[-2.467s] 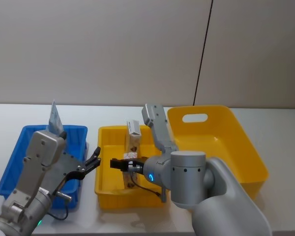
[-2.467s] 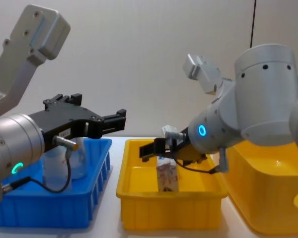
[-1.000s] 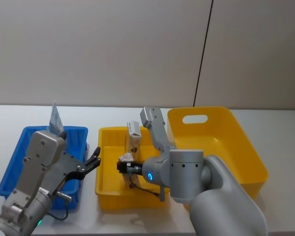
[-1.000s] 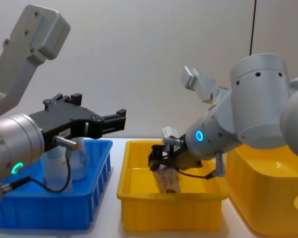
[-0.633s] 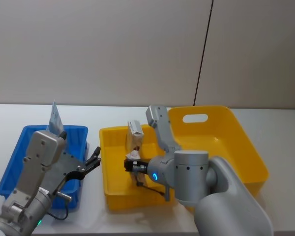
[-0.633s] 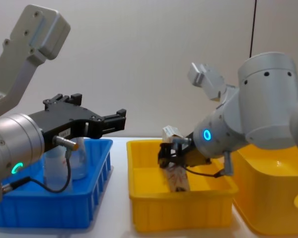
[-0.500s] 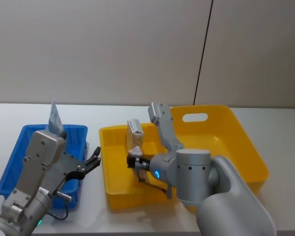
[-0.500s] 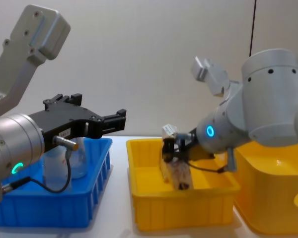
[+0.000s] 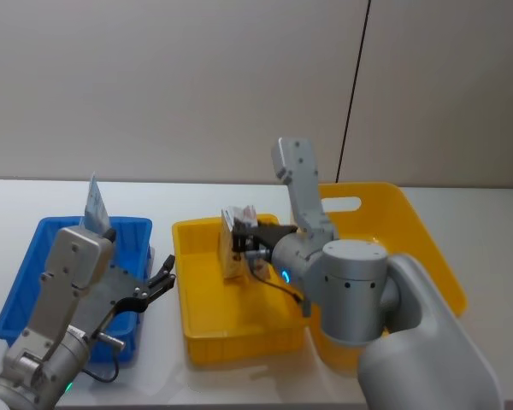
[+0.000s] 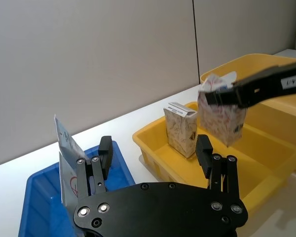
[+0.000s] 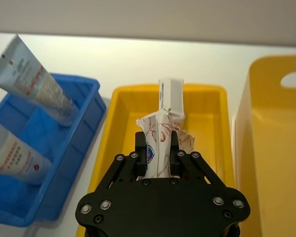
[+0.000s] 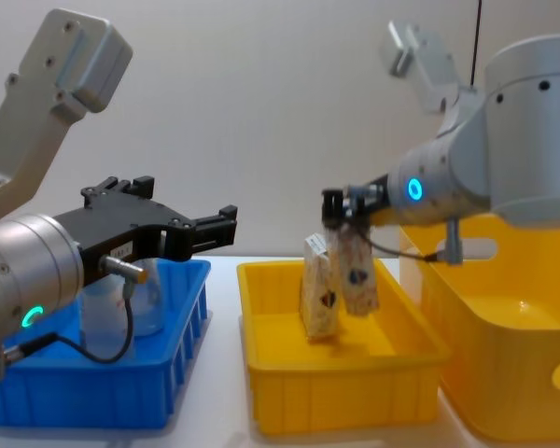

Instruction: Bimanual collaborative sorting of washing and personal care products

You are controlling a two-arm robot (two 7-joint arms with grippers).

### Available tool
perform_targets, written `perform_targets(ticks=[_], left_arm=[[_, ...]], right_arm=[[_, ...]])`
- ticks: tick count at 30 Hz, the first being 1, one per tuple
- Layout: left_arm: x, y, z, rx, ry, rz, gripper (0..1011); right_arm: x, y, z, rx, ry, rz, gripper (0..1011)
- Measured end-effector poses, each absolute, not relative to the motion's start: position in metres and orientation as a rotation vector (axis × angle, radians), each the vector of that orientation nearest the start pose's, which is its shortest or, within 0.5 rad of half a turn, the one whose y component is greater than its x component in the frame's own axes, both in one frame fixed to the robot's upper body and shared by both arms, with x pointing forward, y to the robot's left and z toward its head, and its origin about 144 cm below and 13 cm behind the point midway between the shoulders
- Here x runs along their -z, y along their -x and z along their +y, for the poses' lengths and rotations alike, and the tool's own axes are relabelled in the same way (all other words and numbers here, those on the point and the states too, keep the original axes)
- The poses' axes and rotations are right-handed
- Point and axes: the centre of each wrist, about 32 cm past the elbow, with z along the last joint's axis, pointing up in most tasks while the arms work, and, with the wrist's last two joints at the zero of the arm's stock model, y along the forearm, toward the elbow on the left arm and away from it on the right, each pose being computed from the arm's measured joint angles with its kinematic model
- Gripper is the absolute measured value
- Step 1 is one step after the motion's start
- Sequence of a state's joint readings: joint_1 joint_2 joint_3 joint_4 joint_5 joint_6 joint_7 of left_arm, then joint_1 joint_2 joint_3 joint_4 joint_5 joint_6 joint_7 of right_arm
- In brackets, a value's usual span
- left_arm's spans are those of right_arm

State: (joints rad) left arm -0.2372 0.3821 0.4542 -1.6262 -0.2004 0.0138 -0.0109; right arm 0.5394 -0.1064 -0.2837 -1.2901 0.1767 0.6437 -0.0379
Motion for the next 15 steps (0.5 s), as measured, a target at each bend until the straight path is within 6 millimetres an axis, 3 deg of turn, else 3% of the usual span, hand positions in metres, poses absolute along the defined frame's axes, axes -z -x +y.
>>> perform_targets(ticks=[15], left_arm=[[-1.204,-0.492,0.198,-1.124,-0.061,-0.268,1001]], right_arm=[[-1.305,-0.566,-0.111,1.283,0.139,0.121,208]])
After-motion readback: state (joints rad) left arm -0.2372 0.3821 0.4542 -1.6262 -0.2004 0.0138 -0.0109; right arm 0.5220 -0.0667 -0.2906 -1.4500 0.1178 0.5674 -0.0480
